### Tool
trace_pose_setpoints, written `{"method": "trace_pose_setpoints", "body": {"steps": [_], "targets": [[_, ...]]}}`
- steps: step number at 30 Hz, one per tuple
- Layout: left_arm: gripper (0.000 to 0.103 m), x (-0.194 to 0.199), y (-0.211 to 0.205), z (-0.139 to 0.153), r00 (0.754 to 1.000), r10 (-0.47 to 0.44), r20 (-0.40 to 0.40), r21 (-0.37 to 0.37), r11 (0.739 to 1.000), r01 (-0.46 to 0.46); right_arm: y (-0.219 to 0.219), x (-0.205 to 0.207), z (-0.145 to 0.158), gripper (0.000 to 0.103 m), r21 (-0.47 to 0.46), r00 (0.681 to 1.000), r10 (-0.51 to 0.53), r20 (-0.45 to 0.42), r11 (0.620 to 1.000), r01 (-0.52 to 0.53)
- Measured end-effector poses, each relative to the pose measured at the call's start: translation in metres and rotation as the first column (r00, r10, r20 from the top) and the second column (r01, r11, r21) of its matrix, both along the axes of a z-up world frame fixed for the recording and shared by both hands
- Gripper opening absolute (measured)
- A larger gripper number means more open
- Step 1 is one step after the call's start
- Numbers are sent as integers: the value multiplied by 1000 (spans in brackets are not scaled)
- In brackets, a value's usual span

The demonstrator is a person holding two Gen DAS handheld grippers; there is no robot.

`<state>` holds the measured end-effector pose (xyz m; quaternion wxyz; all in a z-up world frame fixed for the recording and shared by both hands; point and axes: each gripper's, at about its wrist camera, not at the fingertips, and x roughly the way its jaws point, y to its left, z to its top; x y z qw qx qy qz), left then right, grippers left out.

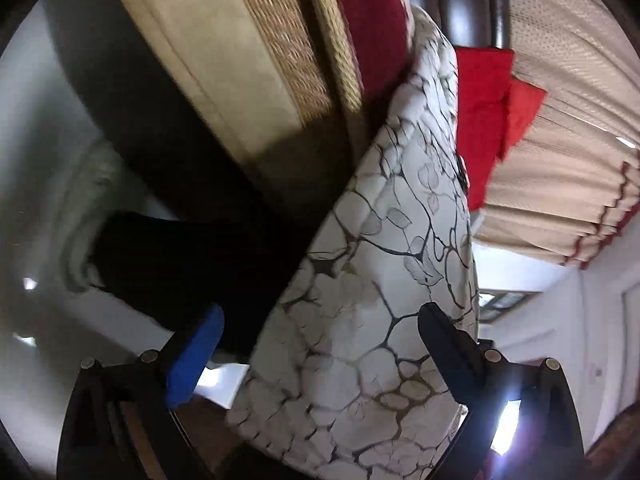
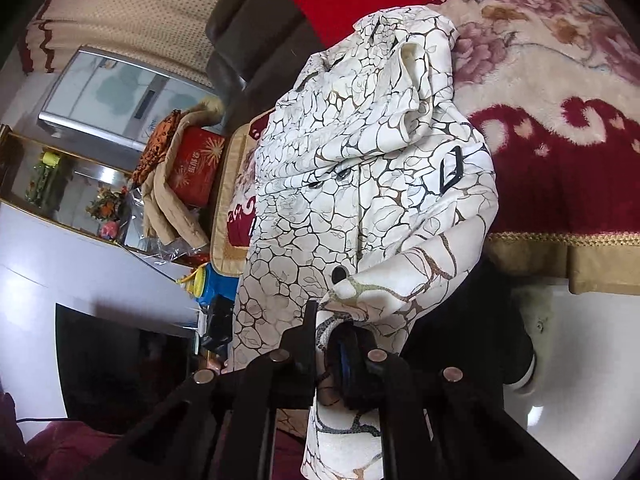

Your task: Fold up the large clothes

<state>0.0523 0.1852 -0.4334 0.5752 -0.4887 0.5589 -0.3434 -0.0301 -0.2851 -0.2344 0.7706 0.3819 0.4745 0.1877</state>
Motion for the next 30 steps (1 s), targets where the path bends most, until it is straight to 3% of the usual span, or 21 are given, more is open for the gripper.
{"method": "trace_pose_setpoints", "body": {"steps": [4,9,10,11,12,16,19,21,22,23,24,26,27,28,29,30], "targets": [[97,11,-25,3,998,-11,69,-136,990,20,5,3,-4,9,-1,1000,9,-18,1000,-9],[95,15,-30,28,984,5,180,-162,987,24,7,0,-5,9,-7,1000,8,-28,1000,-8],[81,14,-31,34,980,-6,199,-139,990,34,6,0,-5,9,-5,1000,7,-26,1000,-7],[53,15,-33,39,977,-19,211,-112,993,43,6,0,-5,9,-2,1000,7,-26,1000,-7],[40,15,-34,43,976,-31,216,-101,993,54,6,0,-5,9,0,1000,9,-27,1000,-9],[17,16,-40,62,972,-56,229,-29,998,64,7,0,-13,9,15,997,28,-79,1000,-27],[17,12,-37,81,965,-74,252,3,997,76,9,-1,-27,14,36,983,56,-175,998,-51],[24,7,-37,90,963,-99,251,24,995,96,10,-3,-34,26,52,975,72,-209,997,-62],[37,5,-37,93,961,-116,251,23,993,114,11,-5,-37,33,57,972,79,-220,996,-68],[41,3,-39,97,958,-128,258,25,992,126,12,-7,-41,60,58,970,80,-230,996,-68],[41,4,-45,104,955,-135,263,36,991,130,13,-9,-43,78,58,969,74,-235,996,-62],[41,2,-51,113,954,-145,264,57,989,135,15,-13,-45,76,66,977,60,-206,997,-48],[40,1,-52,115,955,-140,262,66,990,127,17,-14,-44,64,65,980,63,-187,997,-52],[29,0,-51,118,955,-137,264,65,990,125,18,-15,-41,54,50,984,54,-169,998,-46],[17,0,-54,122,953,-136,270,68,990,122,19,-14,-39,28,30,985,53,-161,998,-49],[14,-1,-60,125,952,-138,274,78,990,121,22,-14,-36,20,3,987,65,-150,998,-65]]}}
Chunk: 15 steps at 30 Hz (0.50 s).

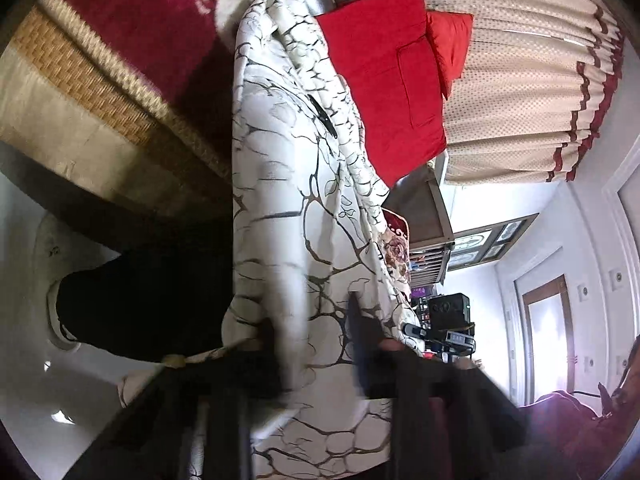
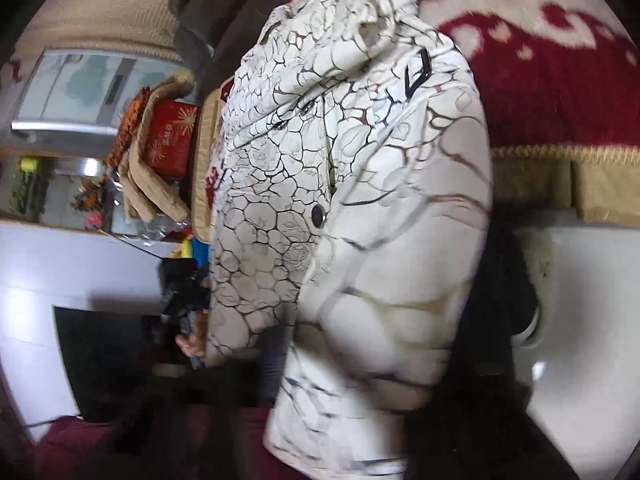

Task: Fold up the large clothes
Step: 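Lower the hanging coat back onto the blanket with both tools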

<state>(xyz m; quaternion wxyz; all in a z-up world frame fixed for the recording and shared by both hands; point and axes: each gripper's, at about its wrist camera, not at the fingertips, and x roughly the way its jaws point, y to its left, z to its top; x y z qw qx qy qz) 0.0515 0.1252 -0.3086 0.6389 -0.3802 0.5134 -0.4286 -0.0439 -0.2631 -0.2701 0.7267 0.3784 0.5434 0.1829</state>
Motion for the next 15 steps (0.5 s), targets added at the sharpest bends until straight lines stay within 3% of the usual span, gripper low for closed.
{"method": "trace_pose_setpoints", "body": {"steps": [2,9,15], "targets": [[5,1,-4,13,1000,-2,21,30,1000,1,4,1,11,16,-40,999,15,29,999,-14],[3,23,0,78,985,77,153,-18,997,-76,-2,23,58,8,6,986,-31,163,1000,30],[4,91,-21,127,977,50,206,64,996,-64,-33,80,90,8,62,957,-141,253,990,130]]}}
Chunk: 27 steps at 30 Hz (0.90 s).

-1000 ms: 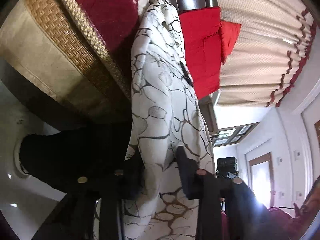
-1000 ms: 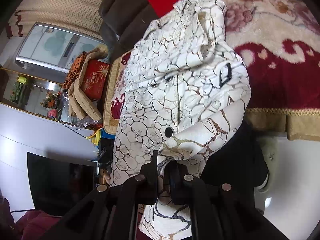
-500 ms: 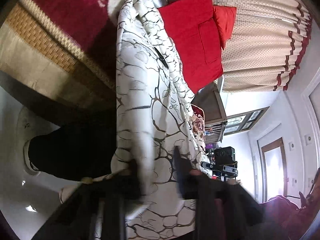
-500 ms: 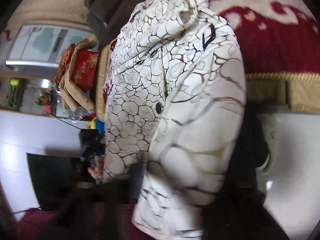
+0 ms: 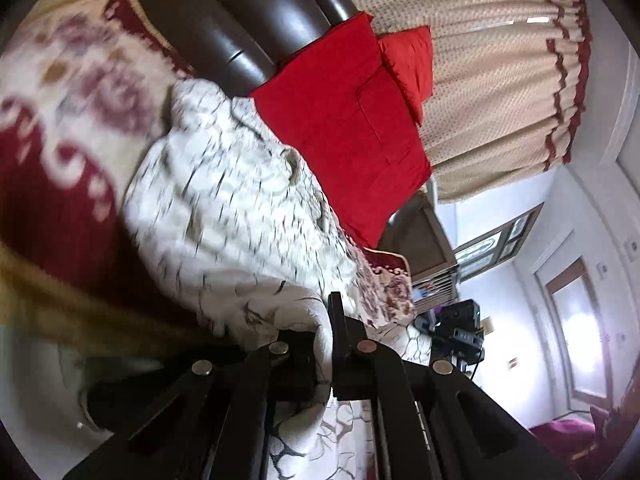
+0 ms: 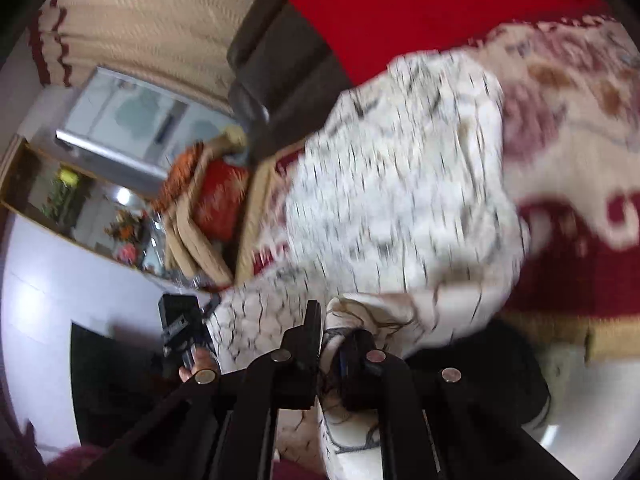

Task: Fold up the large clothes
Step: 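Lower the hanging coat back onto the blanket with both tools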

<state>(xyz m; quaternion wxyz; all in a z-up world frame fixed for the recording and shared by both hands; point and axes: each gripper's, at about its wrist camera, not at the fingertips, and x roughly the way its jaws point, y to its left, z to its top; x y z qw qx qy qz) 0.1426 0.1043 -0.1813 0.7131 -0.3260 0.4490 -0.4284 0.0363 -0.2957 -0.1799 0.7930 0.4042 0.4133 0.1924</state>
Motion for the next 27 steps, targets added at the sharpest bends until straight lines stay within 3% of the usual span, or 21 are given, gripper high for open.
{"method": "trace_pose_setpoints", "body": {"steps": [7,12,14,15,16,17,19,22,23,24,26,27], "targets": [[4,114,1,29,999,49,22,27,998,-50,-56,90,12,8,39,982,-182,51,983,180],[8,225,-9,8,983,160,-92,88,984,-152,-123,156,-4,8,88,925,-380,28,922,376],[13,271,-18,-23,962,193,-193,139,976,-168,-152,179,-28,8,116,883,-469,-34,875,469],[16,283,-19,-40,941,223,-256,163,969,-185,-165,192,-45,11,124,867,-492,-80,858,499],[22,296,-24,-65,902,265,-341,189,959,-210,-172,200,-60,12,126,854,-505,-125,846,519],[27,298,-26,-78,889,274,-367,191,958,-216,-180,207,-76,12,133,837,-516,-181,830,541],[29,295,-27,-90,886,288,-363,177,955,-238,-189,212,-106,16,193,819,-504,-273,806,560],[32,275,-11,-92,889,316,-332,99,949,-300,-192,201,-110,33,189,811,-527,-255,795,576],[36,269,-5,-88,884,339,-323,88,940,-328,-191,196,-104,53,153,809,-541,-231,801,579],[41,263,2,-82,879,369,-302,83,929,-362,-188,191,-95,68,120,808,-555,-200,804,582],[66,247,22,-55,853,485,-192,73,874,-480,-181,182,-75,68,91,818,-560,-131,815,572],[70,237,34,-39,835,532,-139,36,846,-533,-174,180,-64,68,78,833,-545,-93,830,552]]}}
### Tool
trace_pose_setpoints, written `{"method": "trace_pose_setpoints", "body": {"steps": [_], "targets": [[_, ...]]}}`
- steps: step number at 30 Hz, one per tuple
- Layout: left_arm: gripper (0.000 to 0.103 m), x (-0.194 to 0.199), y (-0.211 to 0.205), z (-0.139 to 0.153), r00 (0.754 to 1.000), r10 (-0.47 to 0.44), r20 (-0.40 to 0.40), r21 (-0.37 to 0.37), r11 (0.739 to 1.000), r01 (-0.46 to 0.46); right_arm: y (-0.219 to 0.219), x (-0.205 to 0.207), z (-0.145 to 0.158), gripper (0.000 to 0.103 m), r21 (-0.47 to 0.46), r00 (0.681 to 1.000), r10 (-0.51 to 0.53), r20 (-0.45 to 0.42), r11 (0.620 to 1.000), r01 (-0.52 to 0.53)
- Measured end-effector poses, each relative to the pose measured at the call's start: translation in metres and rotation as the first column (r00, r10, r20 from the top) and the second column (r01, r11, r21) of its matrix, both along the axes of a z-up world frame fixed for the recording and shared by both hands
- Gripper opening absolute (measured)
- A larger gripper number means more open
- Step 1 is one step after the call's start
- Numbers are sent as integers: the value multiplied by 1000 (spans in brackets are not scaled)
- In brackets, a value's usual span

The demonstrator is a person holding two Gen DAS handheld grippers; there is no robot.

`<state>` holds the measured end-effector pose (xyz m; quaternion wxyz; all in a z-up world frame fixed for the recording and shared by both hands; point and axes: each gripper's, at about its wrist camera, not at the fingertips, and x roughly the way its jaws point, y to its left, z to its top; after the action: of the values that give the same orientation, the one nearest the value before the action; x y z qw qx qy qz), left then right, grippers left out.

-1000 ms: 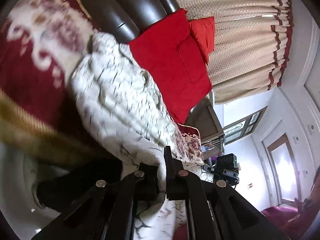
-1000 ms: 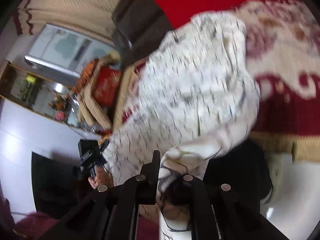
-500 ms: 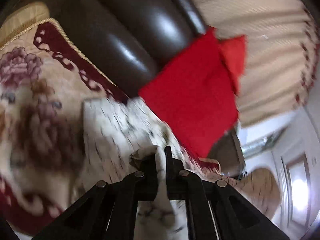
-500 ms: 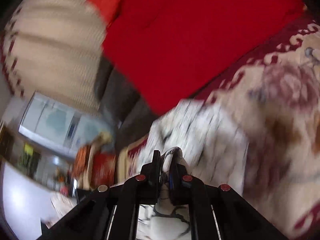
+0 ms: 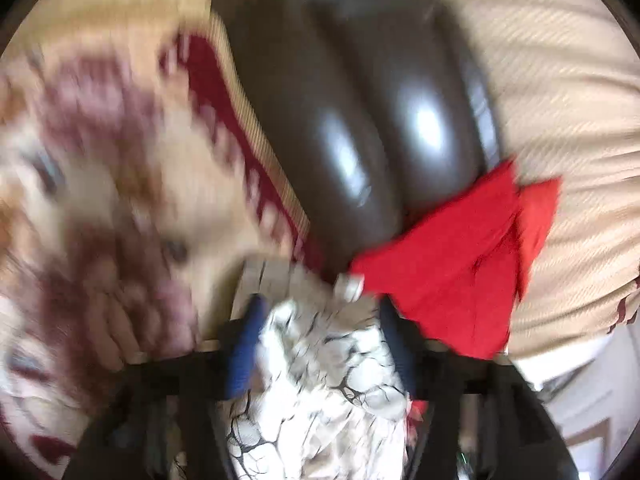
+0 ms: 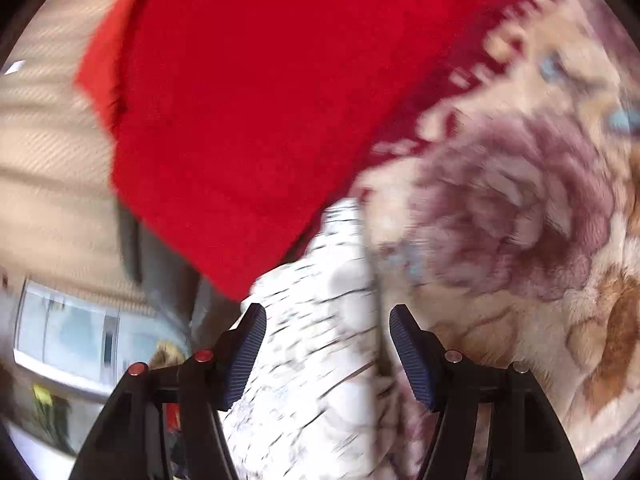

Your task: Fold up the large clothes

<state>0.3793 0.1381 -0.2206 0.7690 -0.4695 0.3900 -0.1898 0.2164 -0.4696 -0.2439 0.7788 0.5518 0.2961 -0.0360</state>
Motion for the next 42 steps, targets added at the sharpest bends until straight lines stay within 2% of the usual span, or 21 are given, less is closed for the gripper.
{"method": "trace_pose_setpoints", "body": {"steps": [2,5,8,11,13,15,17,19,21,23,26,27,29,31,33,35,37,38,39,40,42], "targets": [[77,-7,9,16,999,42,28,12,999,-43,22,-1,26,68,-73,998,61,32,996,-58],[77,-15,-12,38,996,-83,21,90,993,81,67,3,54,68,-140,984,162,70,979,-151],[77,-25,-53,42,976,-219,14,151,965,215,124,17,70,68,-181,960,270,70,950,-254],[77,-30,-99,36,936,-350,-28,187,918,349,168,35,69,66,-167,941,333,59,933,-320],[77,-29,-124,26,917,-394,-54,227,890,396,193,48,62,65,-148,932,357,64,927,-345],[77,-17,-137,13,918,-384,-97,276,876,396,207,56,49,65,-129,927,370,63,924,-360],[77,4,-138,2,928,-347,-133,297,880,371,218,63,30,65,-97,917,395,51,916,-389],[77,31,-136,-9,940,-299,-166,313,888,337,220,74,10,65,-73,916,400,34,915,-397],[77,59,-133,-20,946,-254,-201,328,893,309,218,84,-4,62,-94,918,397,-10,913,-397],[77,78,-130,-30,950,-194,-246,350,896,274,205,89,-13,55,-113,936,345,-69,930,-351],[77,83,-129,-29,954,-129,-272,384,894,230,180,90,-10,56,-190,968,231,-103,950,-247],[77,76,-131,-21,960,-119,-254,406,888,217,173,87,-8,56,-213,975,196,-103,954,-214],[77,58,-135,-3,973,-114,-202,467,862,198,160,81,-5,56,-180,981,174,-87,966,-187],[77,28,-145,15,977,-144,-157,512,834,206,146,68,3,57,-190,991,123,-55,973,-131],[77,-1,-154,24,971,-202,-130,492,837,240,141,61,13,58,-256,994,99,-51,961,-109],[82,-34,-169,26,960,-261,-103,480,833,277,134,55,12,58,-267,991,100,-90,956,-120],[83,-59,-186,19,953,-279,-119,545,784,297,124,55,-6,56,-238,977,101,-188,960,-145],[83,-66,-193,15,955,-267,-129,582,760,291,119,56,-18,51,-227,964,105,-243,960,-162],[83,-73,-198,9,959,-250,-134,614,739,278,115,55,-24,38,-220,957,111,-267,960,-172],[83,-79,-203,3,963,-232,-138,643,719,265,111,53,-28,33,-222,953,109,-281,959,-175],[83,-83,-211,-9,963,-225,-147,706,658,262,104,45,-28,32,-229,957,104,-271,959,-169]]}}
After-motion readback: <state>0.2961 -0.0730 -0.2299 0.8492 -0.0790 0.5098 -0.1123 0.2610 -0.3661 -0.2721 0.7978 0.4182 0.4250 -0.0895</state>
